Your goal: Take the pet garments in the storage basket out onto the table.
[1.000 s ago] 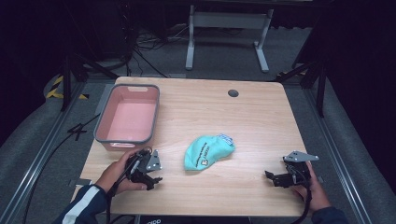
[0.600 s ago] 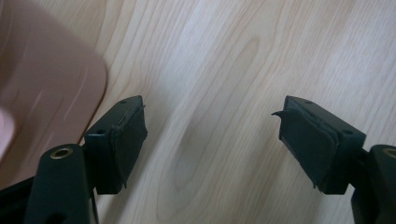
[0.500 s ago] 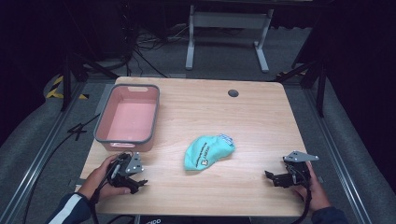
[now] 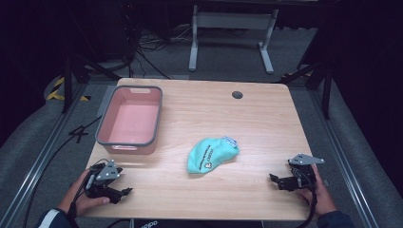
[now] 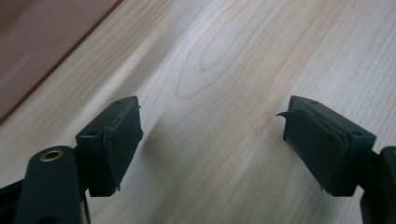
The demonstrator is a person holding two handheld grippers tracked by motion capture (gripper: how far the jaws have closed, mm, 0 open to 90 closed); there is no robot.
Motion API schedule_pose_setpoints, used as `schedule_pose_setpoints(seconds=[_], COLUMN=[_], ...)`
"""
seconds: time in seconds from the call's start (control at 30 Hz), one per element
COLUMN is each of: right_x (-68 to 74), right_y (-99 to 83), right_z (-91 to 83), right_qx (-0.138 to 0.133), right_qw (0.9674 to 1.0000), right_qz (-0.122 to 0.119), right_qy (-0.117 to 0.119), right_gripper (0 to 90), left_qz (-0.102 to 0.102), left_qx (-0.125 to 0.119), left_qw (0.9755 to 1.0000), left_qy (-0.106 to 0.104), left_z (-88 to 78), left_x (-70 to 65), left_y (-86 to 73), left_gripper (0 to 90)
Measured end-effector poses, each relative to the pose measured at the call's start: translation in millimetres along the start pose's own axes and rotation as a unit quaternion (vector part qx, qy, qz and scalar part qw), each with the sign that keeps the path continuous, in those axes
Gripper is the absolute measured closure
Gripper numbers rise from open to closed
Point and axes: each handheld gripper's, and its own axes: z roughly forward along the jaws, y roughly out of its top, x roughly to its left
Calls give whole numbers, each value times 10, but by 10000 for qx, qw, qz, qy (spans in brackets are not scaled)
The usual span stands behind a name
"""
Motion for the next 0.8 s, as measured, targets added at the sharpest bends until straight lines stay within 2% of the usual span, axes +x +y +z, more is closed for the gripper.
schedule_pose_setpoints(seconds=[0.03,0.17,0.8], right_x=[1,3,23], right_y=[-1,-10,-21], right_z=[-1,-8,-22], right_qx=[0,4,-1], right_qw=[10000,10000,10000], right_qz=[3,-8,51], right_qy=[-2,-35,-56], right_gripper=[6,6,7], left_qz=[-134,-184,-207], left_qx=[-92,-549,-540], left_qw=[9999,9983,9983], left_qy=[-49,-39,-14], left_z=[-2,-2,0], left_x=[16,52,56], left_y=[-43,-187,-185], left_gripper=[177,151,139])
